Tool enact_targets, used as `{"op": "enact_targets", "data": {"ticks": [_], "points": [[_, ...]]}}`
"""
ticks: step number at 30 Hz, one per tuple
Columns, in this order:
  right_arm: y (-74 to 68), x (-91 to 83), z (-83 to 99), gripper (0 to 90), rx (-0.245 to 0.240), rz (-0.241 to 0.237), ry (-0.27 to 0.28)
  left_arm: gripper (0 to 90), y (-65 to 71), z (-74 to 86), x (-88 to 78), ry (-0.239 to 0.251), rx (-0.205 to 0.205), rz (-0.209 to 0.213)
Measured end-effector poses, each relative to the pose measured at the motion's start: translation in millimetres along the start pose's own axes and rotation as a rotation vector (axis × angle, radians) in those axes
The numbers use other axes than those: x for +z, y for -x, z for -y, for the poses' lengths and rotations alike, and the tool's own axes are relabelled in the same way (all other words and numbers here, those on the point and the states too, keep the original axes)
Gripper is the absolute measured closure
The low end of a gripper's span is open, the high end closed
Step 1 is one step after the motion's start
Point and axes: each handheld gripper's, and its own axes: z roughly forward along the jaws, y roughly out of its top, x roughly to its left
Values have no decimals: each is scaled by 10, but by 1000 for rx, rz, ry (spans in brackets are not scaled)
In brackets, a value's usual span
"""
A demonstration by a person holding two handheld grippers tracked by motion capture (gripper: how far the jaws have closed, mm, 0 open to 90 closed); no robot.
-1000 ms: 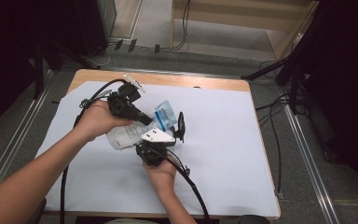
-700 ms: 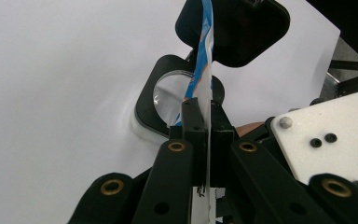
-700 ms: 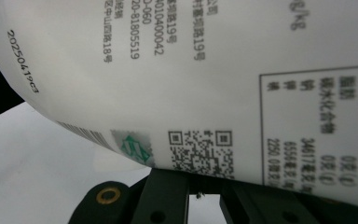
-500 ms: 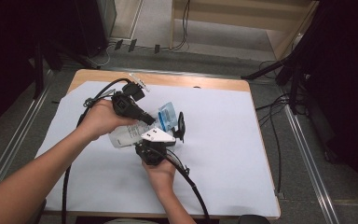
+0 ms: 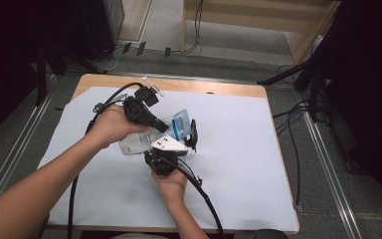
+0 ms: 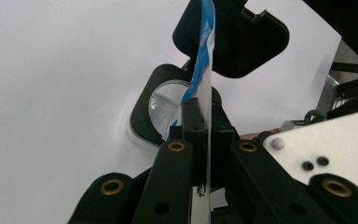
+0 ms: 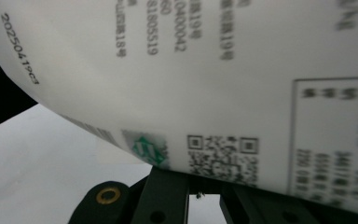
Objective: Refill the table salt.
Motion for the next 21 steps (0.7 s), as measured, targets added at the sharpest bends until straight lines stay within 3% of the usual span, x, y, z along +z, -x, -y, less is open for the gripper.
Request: {"op": "enact_targets", "data": {"ticks": [9,21], "points": [[-23,36,22,900,-7,-2,1,900,0,-12,17,-11,-19,-11],[-17,59,25,900,-17,0,4,900,11,-27,12,-13,-17,4]]}}
